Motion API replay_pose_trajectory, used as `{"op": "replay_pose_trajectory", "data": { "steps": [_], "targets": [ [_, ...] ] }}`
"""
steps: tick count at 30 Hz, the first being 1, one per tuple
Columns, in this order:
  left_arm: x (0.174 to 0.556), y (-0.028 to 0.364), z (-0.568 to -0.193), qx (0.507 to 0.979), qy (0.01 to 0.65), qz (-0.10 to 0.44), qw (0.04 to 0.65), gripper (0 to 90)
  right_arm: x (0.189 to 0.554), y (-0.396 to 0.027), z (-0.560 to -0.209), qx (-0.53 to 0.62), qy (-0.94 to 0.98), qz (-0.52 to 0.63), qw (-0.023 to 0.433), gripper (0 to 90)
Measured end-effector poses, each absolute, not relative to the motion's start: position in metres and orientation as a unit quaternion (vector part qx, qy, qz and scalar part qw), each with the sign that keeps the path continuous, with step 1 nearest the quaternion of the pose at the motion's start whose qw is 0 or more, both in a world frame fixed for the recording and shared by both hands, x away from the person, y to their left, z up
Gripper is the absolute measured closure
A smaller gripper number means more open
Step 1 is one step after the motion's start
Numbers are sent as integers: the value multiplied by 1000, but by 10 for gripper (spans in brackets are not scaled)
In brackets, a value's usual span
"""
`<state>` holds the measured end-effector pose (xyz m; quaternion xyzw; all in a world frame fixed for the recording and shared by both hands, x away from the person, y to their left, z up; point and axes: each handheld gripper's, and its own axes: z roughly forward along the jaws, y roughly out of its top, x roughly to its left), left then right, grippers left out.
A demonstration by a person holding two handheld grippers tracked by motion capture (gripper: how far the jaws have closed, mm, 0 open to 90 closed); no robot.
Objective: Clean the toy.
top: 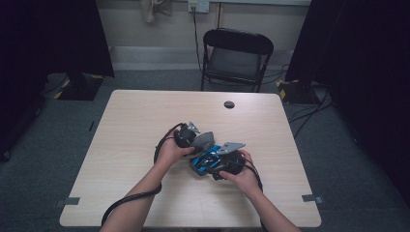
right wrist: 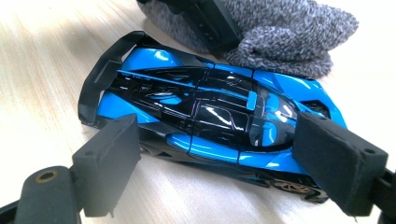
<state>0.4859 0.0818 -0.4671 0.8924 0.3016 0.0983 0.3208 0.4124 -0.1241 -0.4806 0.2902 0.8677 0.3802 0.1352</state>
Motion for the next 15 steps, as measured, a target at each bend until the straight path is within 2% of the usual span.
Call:
{"op": "replay_pose_trajectory", "data": {
  "steps": [5,10,15],
  "targets": [
    [481,92,-455,887,300,101,335,348,412,-124,-480,287,870,378,132,154],
    [484,109,-446,879,310,97,349,294,413,-124,-479,287,871,378,129,155],
    [489,122,-459,885,312,84,334,276,413,-123,-478,287,870,381,127,156]
  ]
}}
